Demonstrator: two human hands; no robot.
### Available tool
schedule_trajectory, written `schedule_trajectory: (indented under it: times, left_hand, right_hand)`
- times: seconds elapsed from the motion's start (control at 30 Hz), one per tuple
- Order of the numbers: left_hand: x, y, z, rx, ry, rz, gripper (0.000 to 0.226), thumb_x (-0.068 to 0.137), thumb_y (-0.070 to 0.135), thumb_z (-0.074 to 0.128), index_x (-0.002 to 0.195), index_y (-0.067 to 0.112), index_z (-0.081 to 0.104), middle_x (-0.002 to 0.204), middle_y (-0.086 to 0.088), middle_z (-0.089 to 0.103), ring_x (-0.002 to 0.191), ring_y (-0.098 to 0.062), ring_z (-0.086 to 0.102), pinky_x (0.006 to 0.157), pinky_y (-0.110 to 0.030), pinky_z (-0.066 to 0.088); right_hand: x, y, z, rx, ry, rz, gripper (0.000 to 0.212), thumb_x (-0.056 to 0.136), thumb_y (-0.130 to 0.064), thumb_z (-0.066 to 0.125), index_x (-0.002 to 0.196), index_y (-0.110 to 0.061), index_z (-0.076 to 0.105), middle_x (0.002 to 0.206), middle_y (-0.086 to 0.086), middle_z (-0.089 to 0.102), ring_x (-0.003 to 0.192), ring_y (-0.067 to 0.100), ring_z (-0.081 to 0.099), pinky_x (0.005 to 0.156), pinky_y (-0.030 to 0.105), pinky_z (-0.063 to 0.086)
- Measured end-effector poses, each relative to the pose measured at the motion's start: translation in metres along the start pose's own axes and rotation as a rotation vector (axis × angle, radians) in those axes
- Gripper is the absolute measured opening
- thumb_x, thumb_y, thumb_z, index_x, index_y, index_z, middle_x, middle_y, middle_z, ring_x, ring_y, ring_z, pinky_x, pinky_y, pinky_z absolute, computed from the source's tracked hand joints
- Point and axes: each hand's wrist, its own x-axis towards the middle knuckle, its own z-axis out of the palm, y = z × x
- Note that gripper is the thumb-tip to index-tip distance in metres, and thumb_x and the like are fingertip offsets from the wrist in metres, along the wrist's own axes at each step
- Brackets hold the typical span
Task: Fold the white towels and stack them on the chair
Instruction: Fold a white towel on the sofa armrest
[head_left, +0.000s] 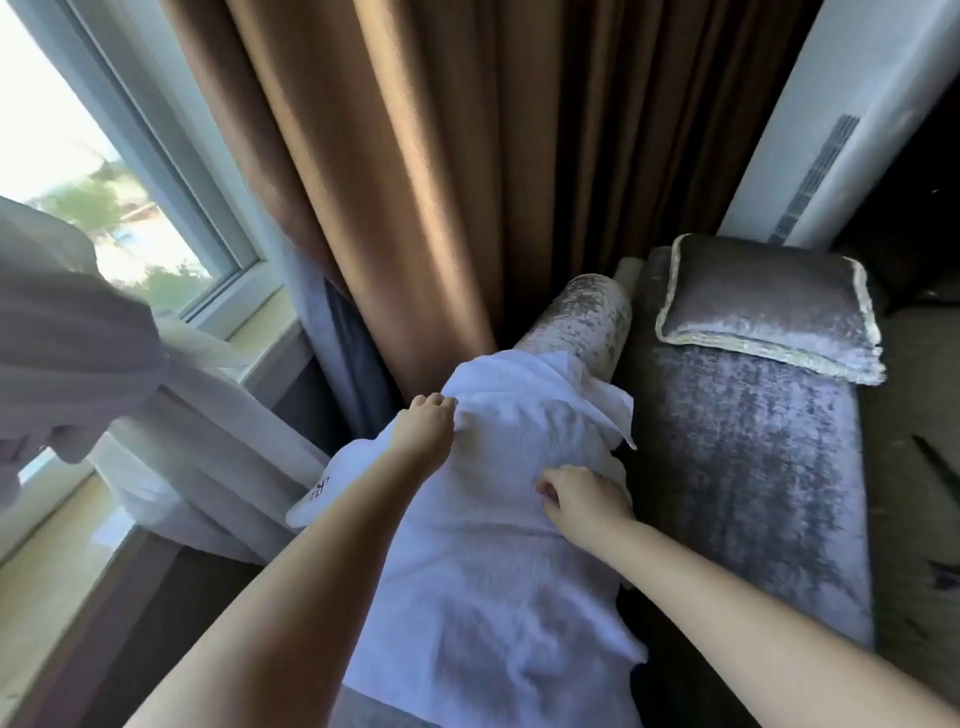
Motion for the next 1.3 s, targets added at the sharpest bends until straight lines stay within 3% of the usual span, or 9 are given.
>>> schedule_trajectory:
  times: [0.13, 0.27, 0.4, 0.7, 0.93, 1.03, 1.17, 1.23, 1.3]
  left_hand:
    - [0.019, -0.001, -0.002, 0.016, -0.168, 0.005, 0.049, 0.098, 0.009, 0.036, 0.146, 0.016, 0.034, 0.141, -0.004, 0.048, 0.129, -0.027, 0.039, 0.102, -0.041, 0.035]
    - [0.031, 0.005, -0.003, 0.050, -0.270, 0.001, 0.049, 0.094, 0.008, 0.036, 0.142, 0.014, 0.037, 0.136, -0.008, 0.050, 0.129, -0.027, 0.038, 0.108, -0.046, 0.029]
    - [0.033, 0.006, -0.011, 0.118, -0.180, 0.001, 0.035, 0.093, 0.012, 0.048, 0.127, 0.012, 0.055, 0.129, -0.007, 0.048, 0.124, -0.026, 0.038, 0.096, -0.039, 0.036]
    - [-0.010, 0.019, -0.059, 0.211, 0.026, 0.289, 0.027, 0.085, 0.025, 0.061, 0.111, 0.018, 0.062, 0.110, 0.001, 0.061, 0.111, -0.019, 0.052, 0.088, -0.030, 0.035]
    - [-0.088, 0.054, -0.096, 0.286, 0.094, 0.469, 0.022, 0.084, 0.021, 0.059, 0.106, 0.018, 0.059, 0.107, 0.002, 0.057, 0.102, -0.019, 0.056, 0.086, -0.032, 0.037]
    - [-0.127, 0.064, -0.093, 0.267, 0.134, 0.493, 0.021, 0.083, 0.018, 0.059, 0.104, 0.018, 0.059, 0.104, 0.000, 0.054, 0.097, -0.021, 0.056, 0.085, -0.033, 0.036]
    - [-0.166, 0.068, -0.076, 0.199, 0.188, 0.521, 0.018, 0.076, 0.009, 0.063, 0.092, 0.015, 0.060, 0.096, -0.003, 0.055, 0.082, -0.026, 0.058, 0.090, -0.040, 0.035]
    - [-0.181, 0.068, -0.057, 0.194, 0.145, 0.480, 0.019, 0.076, 0.011, 0.064, 0.094, 0.014, 0.058, 0.095, -0.004, 0.057, 0.085, -0.026, 0.058, 0.082, -0.035, 0.032]
    - [-0.193, 0.069, -0.032, 0.227, 0.136, 0.495, 0.026, 0.066, 0.013, 0.073, 0.085, 0.014, 0.055, 0.082, -0.003, 0.059, 0.071, -0.025, 0.060, 0.067, -0.030, 0.031]
  right_hand:
    - [0.002, 0.007, 0.000, -0.041, 0.021, 0.008, 0.017, 0.097, -0.023, 0.049, 0.106, -0.019, 0.063, 0.105, -0.002, 0.063, 0.089, 0.019, 0.061, 0.073, 0.034, 0.054]
    - [0.001, 0.019, -0.001, -0.031, 0.038, 0.041, 0.017, 0.096, -0.021, 0.048, 0.106, -0.020, 0.062, 0.106, -0.003, 0.062, 0.089, 0.019, 0.060, 0.072, 0.034, 0.053]
    - [-0.002, 0.029, -0.006, -0.012, 0.044, 0.042, 0.018, 0.096, -0.023, 0.049, 0.109, -0.023, 0.062, 0.109, -0.008, 0.059, 0.092, 0.014, 0.058, 0.073, 0.031, 0.051]
    - [-0.010, 0.012, -0.043, -0.021, 0.147, -0.044, 0.019, 0.095, -0.023, 0.047, 0.107, -0.021, 0.062, 0.109, -0.004, 0.063, 0.091, 0.019, 0.060, 0.076, 0.037, 0.053]
    - [-0.043, -0.006, -0.072, -0.007, 0.196, -0.136, 0.048, 0.095, -0.014, 0.048, 0.141, -0.025, 0.036, 0.139, -0.001, 0.046, 0.121, 0.023, 0.050, 0.084, 0.037, 0.049]
    - [-0.060, -0.011, -0.069, -0.044, 0.190, -0.212, 0.059, 0.092, -0.005, 0.044, 0.146, -0.027, 0.033, 0.147, -0.003, 0.040, 0.134, 0.021, 0.037, 0.100, 0.039, 0.041]
    - [-0.082, -0.004, -0.042, -0.083, 0.181, -0.300, 0.035, 0.087, -0.006, 0.046, 0.112, -0.023, 0.061, 0.119, 0.001, 0.059, 0.122, 0.019, 0.044, 0.095, 0.030, 0.032]
    - [-0.095, 0.005, -0.024, -0.143, 0.152, -0.309, 0.019, 0.086, -0.014, 0.051, 0.099, -0.022, 0.060, 0.107, 0.002, 0.060, 0.113, 0.021, 0.047, 0.091, 0.028, 0.028]
    - [-0.105, 0.015, -0.004, -0.213, 0.142, -0.322, 0.006, 0.086, -0.022, 0.052, 0.092, -0.022, 0.052, 0.097, -0.001, 0.057, 0.108, 0.022, 0.049, 0.095, 0.029, 0.025]
